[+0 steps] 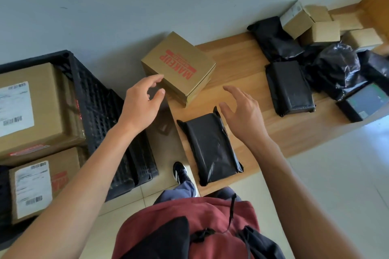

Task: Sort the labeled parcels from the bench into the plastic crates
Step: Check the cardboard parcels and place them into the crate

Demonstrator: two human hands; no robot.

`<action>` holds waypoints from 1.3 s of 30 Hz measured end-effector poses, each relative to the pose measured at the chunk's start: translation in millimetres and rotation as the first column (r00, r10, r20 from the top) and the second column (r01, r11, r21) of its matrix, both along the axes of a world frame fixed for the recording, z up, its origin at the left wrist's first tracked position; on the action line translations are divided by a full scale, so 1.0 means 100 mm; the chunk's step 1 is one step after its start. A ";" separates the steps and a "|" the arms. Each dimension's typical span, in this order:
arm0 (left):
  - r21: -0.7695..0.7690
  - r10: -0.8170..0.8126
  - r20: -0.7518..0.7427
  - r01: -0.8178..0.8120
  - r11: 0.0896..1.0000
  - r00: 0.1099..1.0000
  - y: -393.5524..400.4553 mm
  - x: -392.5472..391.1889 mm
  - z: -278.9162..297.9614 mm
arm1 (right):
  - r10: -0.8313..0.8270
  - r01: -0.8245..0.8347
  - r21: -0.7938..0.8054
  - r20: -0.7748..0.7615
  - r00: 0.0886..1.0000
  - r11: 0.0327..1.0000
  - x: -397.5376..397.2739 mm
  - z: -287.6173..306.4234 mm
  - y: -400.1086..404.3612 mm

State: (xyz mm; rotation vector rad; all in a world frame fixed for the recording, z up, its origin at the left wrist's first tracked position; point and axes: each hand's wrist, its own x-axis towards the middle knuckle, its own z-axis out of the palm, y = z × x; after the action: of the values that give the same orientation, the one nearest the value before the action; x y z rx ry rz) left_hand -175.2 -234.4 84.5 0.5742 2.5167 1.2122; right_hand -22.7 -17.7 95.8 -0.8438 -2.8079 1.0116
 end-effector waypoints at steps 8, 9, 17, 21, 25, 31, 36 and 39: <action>-0.158 0.055 0.087 -0.041 0.987 0.995 0.16 -0.50 -0.24 | -0.074 0.105 -0.175 0.176 0.982 0.979 -0.36 -0.36 0.09; -0.156 0.071 0.104 -0.054 0.986 0.992 0.20 -0.49 -0.30 | -0.070 0.102 -0.174 0.179 0.981 0.979 -0.43 -0.38 0.12; -0.137 0.211 0.302 -0.176 0.975 0.930 0.54 -0.19 -0.75 | 0.046 -0.036 -0.065 0.159 0.986 0.997 -1.13 -0.71 0.45; -0.166 0.308 0.380 -0.263 0.950 0.872 0.70 -0.15 -0.84 | 0.078 -0.072 -0.040 0.182 0.980 0.997 -1.38 -0.91 0.55; -0.208 0.390 0.420 -0.332 0.920 0.819 0.83 -0.18 -0.86 | 0.053 -0.036 -0.104 0.162 0.985 0.994 -1.57 -1.04 0.70; -0.134 0.430 0.467 -0.418 0.898 0.773 1.01 -0.14 -0.87 | 0.089 -0.067 -0.144 0.147 0.985 0.987 -1.67 -1.11 0.93; -0.046 0.430 0.468 -0.464 0.884 0.772 1.06 0.03 -0.76 | 0.052 -0.040 -0.212 0.053 0.997 0.976 -1.41 -0.96 0.96; 0.019 0.415 0.462 -0.477 0.879 0.784 1.06 0.17 -0.64 | -0.012 0.011 -0.289 -0.002 1.000 0.957 -1.14 -0.78 0.96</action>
State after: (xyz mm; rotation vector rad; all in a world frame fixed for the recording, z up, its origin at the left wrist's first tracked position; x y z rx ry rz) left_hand -158.2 -128.3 20.6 -0.2902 2.2334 1.4775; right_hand -137.0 78.1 17.6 -0.8781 -2.6868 1.4450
